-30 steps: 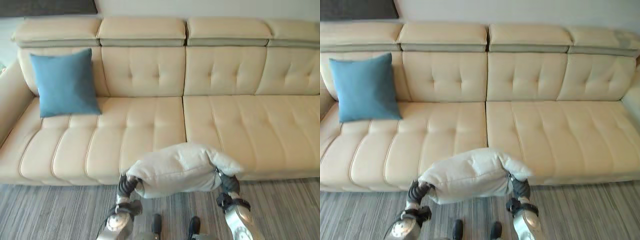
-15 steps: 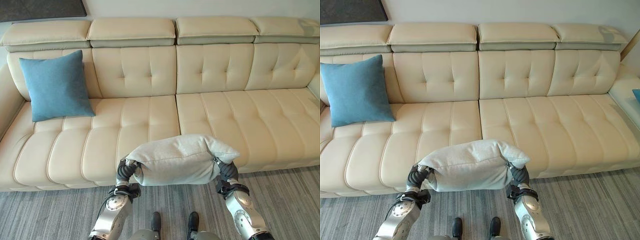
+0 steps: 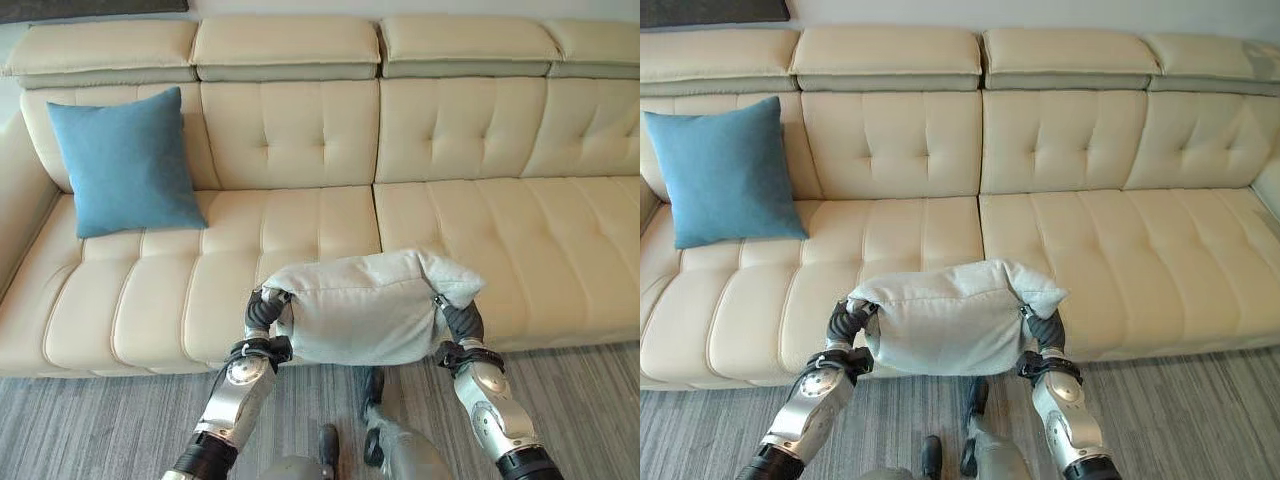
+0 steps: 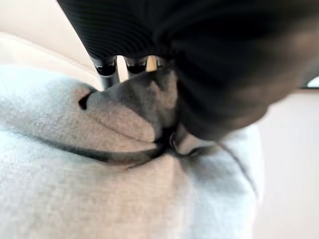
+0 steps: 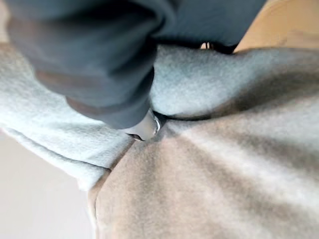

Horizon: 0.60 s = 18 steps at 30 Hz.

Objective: Pick up all the scattered cushions and arrange them neatly on the sofa.

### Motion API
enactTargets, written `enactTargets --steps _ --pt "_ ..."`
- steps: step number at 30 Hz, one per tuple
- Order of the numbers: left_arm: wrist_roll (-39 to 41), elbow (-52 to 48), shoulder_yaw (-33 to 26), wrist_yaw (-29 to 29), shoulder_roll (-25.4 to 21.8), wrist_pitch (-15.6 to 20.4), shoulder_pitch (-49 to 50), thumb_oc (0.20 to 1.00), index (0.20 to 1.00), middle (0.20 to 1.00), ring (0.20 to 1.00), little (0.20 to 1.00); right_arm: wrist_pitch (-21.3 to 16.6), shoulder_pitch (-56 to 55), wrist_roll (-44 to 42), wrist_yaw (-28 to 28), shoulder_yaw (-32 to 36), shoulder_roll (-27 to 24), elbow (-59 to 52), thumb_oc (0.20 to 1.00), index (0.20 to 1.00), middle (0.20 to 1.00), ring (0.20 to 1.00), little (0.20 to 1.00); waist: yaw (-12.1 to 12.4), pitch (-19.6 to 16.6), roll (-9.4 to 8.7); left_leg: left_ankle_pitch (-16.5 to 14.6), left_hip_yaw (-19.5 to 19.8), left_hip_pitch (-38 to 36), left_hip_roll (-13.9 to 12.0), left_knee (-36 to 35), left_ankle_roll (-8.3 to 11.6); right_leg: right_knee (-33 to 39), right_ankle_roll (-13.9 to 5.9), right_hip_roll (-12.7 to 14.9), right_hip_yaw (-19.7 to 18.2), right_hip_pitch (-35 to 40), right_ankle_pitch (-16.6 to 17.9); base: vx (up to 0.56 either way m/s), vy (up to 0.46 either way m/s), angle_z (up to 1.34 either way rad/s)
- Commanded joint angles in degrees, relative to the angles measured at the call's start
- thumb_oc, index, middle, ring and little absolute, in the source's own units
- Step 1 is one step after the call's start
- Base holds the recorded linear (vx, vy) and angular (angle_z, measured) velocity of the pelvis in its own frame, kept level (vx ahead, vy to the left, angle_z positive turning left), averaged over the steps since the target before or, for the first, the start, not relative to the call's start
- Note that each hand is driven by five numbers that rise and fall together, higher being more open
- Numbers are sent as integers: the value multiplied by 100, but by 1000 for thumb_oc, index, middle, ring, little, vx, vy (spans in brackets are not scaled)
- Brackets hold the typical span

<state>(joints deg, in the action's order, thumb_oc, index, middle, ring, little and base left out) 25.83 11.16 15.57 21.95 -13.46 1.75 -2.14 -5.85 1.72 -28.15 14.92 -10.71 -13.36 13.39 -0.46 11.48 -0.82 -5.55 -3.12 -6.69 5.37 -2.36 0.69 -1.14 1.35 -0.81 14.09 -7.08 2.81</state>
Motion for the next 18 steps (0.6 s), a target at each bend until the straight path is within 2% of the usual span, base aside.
enactTargets --steps 1,2,3,4,6,7,8,9,11,13,18 --pt "-82 -660 85 -316 139 532 -374 200 200 200 200 200 -477 470 67 -367 -216 -65 -699 200 200 200 200 200 -107 -250 20 312 -136 72 -481 1889 352 487 -506 96 -124 454 -226 314 -258 14" --pt "-62 -666 107 -335 143 534 -371 200 200 200 200 200 -478 470 70 -384 -229 -128 -717 200 200 200 200 200 -89 -197 13 473 -82 306 -453 2417 426 525 -440 88 -141 562 -261 197 -175 22" --pt "-62 -665 107 -336 144 534 -373 200 200 200 200 200 -478 471 70 -384 -228 -128 -717 200 200 200 200 200 -97 -200 20 454 -73 335 -462 2462 429 528 -437 81 -132 557 -258 119 -110 25" --pt "-57 -645 134 -348 144 518 -390 200 200 200 200 200 -464 448 82 -364 -205 -160 -722 200 200 200 200 200 -78 -165 16 568 -21 507 -450 2809 494 529 -385 68 -137 628 -323 128 -104 4" --pt "-76 -629 140 -363 142 477 -413 200 200 200 200 200 -443 441 90 -333 -150 -169 -717 200 200 200 200 200 -81 -128 -23 506 -68 726 -484 2827 411 540 -340 106 -156 747 -406 153 -109 -21" --pt "-74 -615 154 -351 154 468 -426 200 200 200 200 200 -444 452 93 -295 -132 -150 -709 200 200 200 200 200 -84 -119 -52 376 -88 850 -469 2653 333 548 -348 142 -183 778 -426 182 -65 -21" --pt "-91 -581 171 -364 158 438 -443 200 200 200 200 200 -457 493 82 -266 -119 -137 -685 200 200 200 200 200 -81 -133 -120 63 -74 950 -413 2090 165 559 -411 215 -243 846 -420 244 -27 -36" --pt "-111 -549 217 -339 175 411 -476 200 200 200 200 200 -453 536 164 -228 -150 -157 -709 200 200 200 200 200 -89 -173 -116 195 152 907 -447 870 130 581 -448 228 -334 851 -414 253 4 -57" --pt "-155 -467 265 -294 233 368 -560 200 200 200 200 200 -414 580 267 -183 -161 -196 -729 200 200 200 200 200 -103 -200 -58 750 339 953 -539 141 229 603 -428 215 -383 928 -450 172 49 -33" --pt "-52 -364 325 -277 302 384 -616 200 200 200 200 200 -357 568 364 -191 -175 -229 -782 200 200 200 200 200 -181 -288 33 754 218 624 -560 -264 248 613 -417 166 -414 1043 -519 212 107 10" --pt "-64 -229 495 -258 318 310 -696 200 200 200 200 200 -313 638 423 -113 -206 -214 -833 200 200 200 200 200 -224 -393 59 596 61 326 -530 -264 229 614 -425 210 -500 1125 -560 143 104 -13"
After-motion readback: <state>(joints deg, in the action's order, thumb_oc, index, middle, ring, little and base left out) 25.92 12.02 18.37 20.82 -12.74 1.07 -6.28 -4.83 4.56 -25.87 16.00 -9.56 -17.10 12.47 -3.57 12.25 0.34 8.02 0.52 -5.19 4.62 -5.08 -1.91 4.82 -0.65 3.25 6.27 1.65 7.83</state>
